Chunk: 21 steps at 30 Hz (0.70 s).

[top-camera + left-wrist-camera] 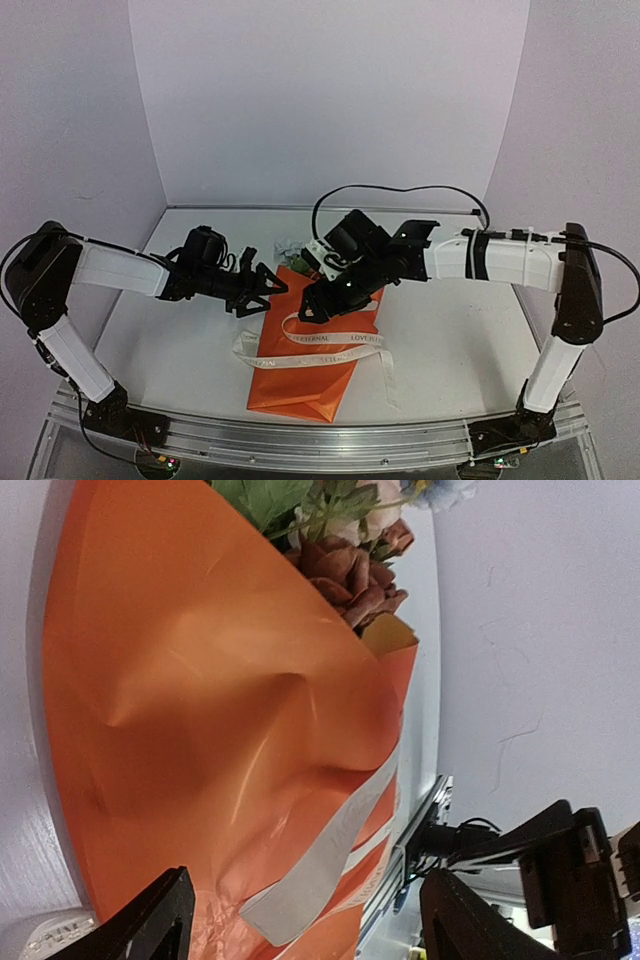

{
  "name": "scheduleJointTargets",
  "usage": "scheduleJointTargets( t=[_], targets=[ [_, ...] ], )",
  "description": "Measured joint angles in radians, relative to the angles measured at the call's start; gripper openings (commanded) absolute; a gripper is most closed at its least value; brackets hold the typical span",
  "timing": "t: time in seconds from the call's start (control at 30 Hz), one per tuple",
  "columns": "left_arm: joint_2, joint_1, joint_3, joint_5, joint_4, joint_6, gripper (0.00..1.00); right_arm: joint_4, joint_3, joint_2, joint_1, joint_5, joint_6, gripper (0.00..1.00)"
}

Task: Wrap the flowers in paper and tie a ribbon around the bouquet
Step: Place the right side of the ribbon on the folded bouquet.

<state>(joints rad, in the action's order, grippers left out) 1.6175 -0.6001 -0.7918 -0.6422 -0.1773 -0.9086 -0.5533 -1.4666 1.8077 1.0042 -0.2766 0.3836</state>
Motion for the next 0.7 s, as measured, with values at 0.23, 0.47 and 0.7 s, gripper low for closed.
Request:
scheduleJointTargets(
  t=[0.23,0.47,0.7],
  targets=[
    [0.032,-0.121,-0.155,0.126,0.263,0.201,0.8,0.006,0.255,-0.252,0.0,0.123,0.016,0.78],
    [0.084,-0.178,-0.241,0.228,0.427,0.333,0.73,0.066,0.532,-0.408,0.0,0.219,0.092,0.66],
    [0.145,-0.194,-0.311,0.29,0.523,0.397,0.66,0.156,0.642,-0.39,0.0,0.266,0.127,0.6]
  ],
)
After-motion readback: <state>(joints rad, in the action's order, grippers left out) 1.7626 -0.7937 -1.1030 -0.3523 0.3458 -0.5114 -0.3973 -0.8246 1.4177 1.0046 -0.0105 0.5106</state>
